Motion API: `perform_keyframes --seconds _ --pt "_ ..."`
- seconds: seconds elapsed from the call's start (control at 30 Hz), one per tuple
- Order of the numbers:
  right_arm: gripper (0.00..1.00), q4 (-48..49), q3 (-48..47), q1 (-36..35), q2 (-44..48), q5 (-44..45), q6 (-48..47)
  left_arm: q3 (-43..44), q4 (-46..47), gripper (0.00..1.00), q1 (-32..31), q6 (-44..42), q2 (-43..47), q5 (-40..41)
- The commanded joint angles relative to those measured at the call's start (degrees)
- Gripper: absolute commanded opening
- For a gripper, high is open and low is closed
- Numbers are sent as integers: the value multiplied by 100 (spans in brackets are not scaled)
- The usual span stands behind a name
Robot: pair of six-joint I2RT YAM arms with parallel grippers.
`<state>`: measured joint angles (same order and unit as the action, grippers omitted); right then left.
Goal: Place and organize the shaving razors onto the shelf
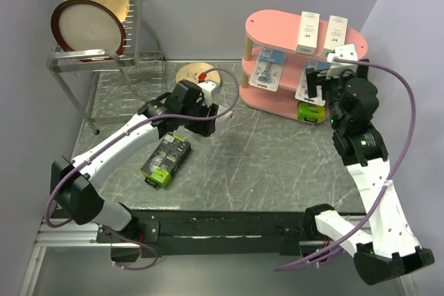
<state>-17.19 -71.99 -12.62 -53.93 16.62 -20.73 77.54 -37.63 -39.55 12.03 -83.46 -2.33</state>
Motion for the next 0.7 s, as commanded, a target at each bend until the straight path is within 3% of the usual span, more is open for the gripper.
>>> perform_keyframes --seconds 0.0,0.13,0.37,0.5,0.67 --pt "100 -92 -132 234 278 -1 148 568 798 47 -9 -324 251 -180" --pt "100 382 131 269 418 191 -44 1359 1423 46 -18 -648 67 -58" --pt "100 1314 773 313 761 412 -36 3476 1653 46 70 -1142 -1459 189" --pt "100 1070 686 366 542 544 367 5064 1566 45 88 -1002 -2489 119" --pt "100 911 589 480 392 500 395 6053 2161 44 44 -703 -3508 145"
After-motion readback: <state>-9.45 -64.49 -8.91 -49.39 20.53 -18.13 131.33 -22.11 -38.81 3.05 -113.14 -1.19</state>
